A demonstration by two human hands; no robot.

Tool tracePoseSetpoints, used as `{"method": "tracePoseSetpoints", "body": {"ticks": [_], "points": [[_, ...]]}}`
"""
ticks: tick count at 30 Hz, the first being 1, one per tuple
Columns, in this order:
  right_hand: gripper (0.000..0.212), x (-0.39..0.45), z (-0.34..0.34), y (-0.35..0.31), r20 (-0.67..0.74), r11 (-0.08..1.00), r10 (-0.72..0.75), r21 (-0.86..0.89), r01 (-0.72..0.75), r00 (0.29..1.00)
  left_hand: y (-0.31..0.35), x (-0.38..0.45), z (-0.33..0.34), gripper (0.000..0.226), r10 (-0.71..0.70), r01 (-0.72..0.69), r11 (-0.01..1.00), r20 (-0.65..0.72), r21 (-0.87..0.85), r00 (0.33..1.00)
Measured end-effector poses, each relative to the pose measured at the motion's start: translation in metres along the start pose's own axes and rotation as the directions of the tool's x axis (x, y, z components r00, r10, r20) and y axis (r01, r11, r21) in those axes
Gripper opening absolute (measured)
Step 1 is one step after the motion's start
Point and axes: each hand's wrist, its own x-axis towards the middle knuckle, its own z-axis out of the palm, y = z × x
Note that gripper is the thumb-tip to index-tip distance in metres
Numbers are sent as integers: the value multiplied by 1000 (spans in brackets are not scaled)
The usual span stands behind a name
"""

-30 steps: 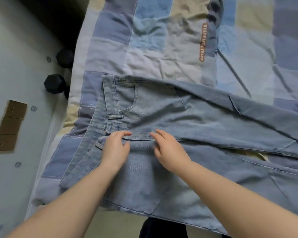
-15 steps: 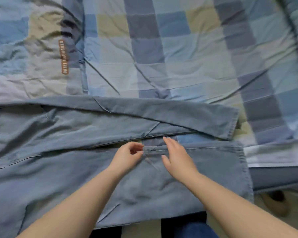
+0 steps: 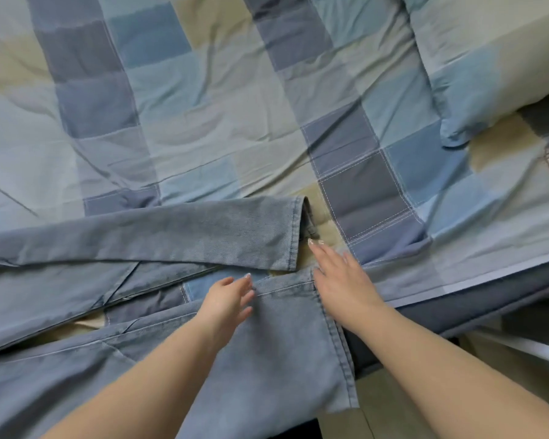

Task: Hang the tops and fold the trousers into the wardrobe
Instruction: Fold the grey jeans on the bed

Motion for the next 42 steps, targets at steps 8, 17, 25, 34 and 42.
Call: {"method": "tracePoseSetpoints", "body": {"ticks": [8, 17, 25, 34, 42], "points": [[35, 55, 31, 22, -162, 955, -276, -159, 251, 947, 20, 43, 21, 29, 107, -130, 950, -97, -283, 990], [40, 77, -11, 35, -413, 942, -126, 235, 239, 902, 100, 44, 35, 8, 363, -382, 914, -143, -139, 921], [57, 135, -69, 40, -177, 907, 185, 410, -98, 967, 153, 45, 47, 55, 428, -427, 904, 25, -17, 904], [49, 45, 41, 18, 206, 567, 444, 689, -451, 872, 51, 42, -43, 13, 447, -334, 616, 32, 714, 894], [36, 75, 9, -4, -147, 646, 519, 713, -273, 842, 42, 35, -134, 12, 593, -222, 517, -159, 826, 790]]}}
